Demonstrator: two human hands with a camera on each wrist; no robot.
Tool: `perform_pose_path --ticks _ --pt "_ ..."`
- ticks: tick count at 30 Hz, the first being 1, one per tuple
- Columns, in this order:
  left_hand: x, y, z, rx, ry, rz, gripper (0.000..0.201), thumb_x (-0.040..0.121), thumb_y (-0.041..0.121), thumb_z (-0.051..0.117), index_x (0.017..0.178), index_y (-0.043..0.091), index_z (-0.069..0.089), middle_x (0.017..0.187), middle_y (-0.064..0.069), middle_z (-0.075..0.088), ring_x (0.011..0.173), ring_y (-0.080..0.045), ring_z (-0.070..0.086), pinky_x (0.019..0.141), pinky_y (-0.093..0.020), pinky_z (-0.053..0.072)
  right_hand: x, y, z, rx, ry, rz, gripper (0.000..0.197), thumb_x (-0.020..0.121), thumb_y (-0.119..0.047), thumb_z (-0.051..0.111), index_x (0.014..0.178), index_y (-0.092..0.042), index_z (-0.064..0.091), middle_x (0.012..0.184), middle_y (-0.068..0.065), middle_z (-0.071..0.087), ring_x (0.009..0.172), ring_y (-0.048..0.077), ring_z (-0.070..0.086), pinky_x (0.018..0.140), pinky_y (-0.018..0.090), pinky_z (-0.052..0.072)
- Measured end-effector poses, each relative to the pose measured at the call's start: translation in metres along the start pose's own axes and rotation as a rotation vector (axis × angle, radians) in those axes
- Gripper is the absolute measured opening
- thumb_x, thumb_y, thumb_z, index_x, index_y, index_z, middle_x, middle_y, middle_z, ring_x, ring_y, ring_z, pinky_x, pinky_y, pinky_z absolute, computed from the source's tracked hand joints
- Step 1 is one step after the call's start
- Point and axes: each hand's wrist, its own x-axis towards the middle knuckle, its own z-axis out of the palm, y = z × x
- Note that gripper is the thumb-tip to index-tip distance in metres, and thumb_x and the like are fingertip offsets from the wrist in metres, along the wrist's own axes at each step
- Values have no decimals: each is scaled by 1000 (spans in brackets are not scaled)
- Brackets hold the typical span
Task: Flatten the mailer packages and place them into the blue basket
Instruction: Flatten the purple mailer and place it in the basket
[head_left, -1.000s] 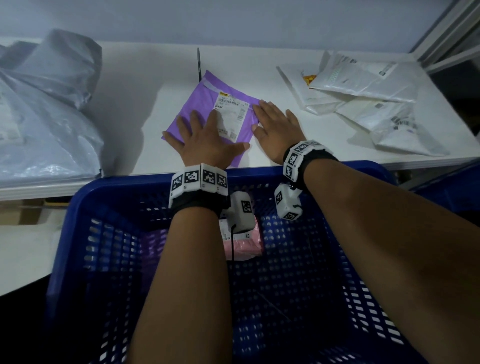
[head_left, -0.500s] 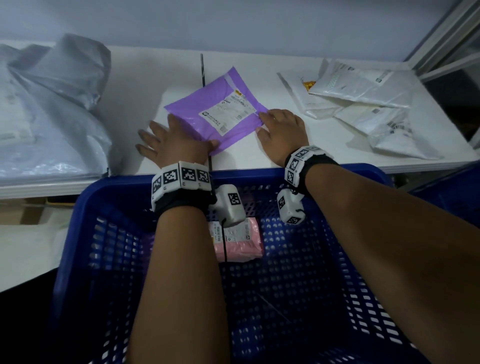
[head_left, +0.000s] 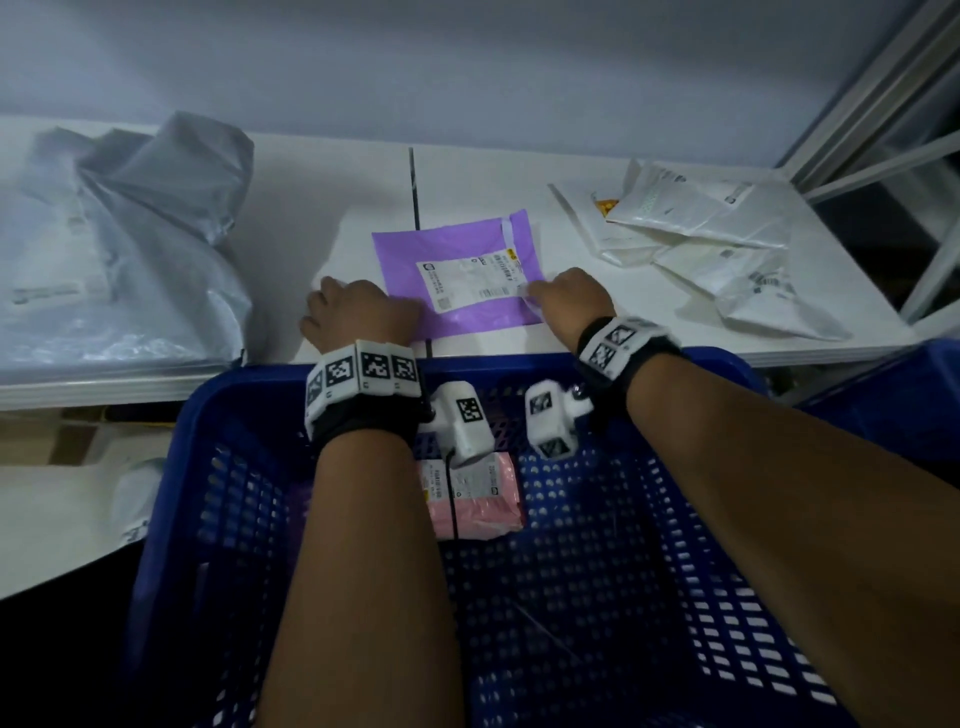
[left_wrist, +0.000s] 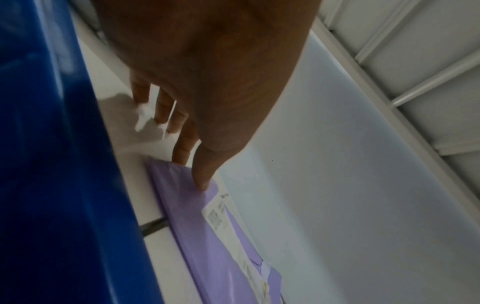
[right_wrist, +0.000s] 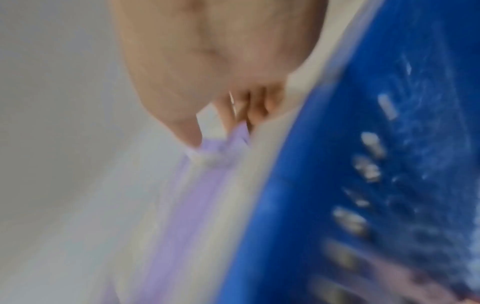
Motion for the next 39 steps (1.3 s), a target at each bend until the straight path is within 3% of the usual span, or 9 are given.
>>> perform_pose_path --ticks 3,7,10,17,22,25,29,32,39 --pt "7 3 -3 -198 4 18 38 84 31 66 108 2 65 115 -15 58 113 -33 55 84 -34 47 0 -14 -13 339 -103 97 23 83 -23 65 65 -9 60 62 5 59 60 23 54 59 29 45" --pt "12 0 -7 -491 -80 25 22 77 18 72 65 7 57 61 -5 49 62 -28 53 49 -25 33 -2 -11 -26 381 -156 146 17 84 -14 61 68 -10 59 66 6 57 52 16 41 51 24 34" --pt "12 -3 -11 -514 -138 -10 33 70 24 74 93 4 63 83 -8 58 79 -30 64 51 -25 35 3 -1 -31 520 -260 234 10 92 -18 60 92 -8 63 74 8 66 52 15 48 50 23 40" --pt "6 -6 -26 -585 -413 113 24 67 5 81 87 17 75 84 -3 76 79 -25 71 77 -35 58 6 0 -37 466 -534 255 7 99 -20 54 95 -15 58 53 -4 45 40 9 34 35 20 30" --pt "8 -3 -21 -877 -173 329 37 82 -5 63 96 25 79 75 15 72 86 -16 67 87 -34 56 -3 -12 -41 897 -527 141 14 97 -12 53 103 -6 65 83 8 72 62 15 63 59 22 51" --pt "9 1 -24 -1049 -51 468 31 80 25 54 98 32 78 105 -14 72 117 -41 59 104 -49 46 -4 -22 -49 1096 -525 103 19 95 -22 55 106 -11 67 115 13 72 97 26 71 71 30 56" --pt "-15 6 -27 -1262 -238 194 36 99 5 39 133 -3 47 104 -17 58 86 -16 63 79 -25 56 -4 -23 -45 701 -286 125 10 93 -20 56 93 -13 64 95 7 68 81 23 64 69 32 53" --pt "-17 0 -21 -1168 -228 -196 44 101 32 44 126 -2 56 113 -23 67 97 -34 70 79 -42 60 -5 -14 -33 225 -148 190 18 88 -27 57 88 -9 59 82 13 64 54 23 54 55 28 43" --pt "-6 -13 -28 -1316 -455 -197 69 87 68 55 120 7 63 111 -18 72 95 -35 73 82 -50 59 -12 -32 -30 367 -600 283 49 92 -38 66 128 -5 58 99 15 72 83 29 68 83 37 54"
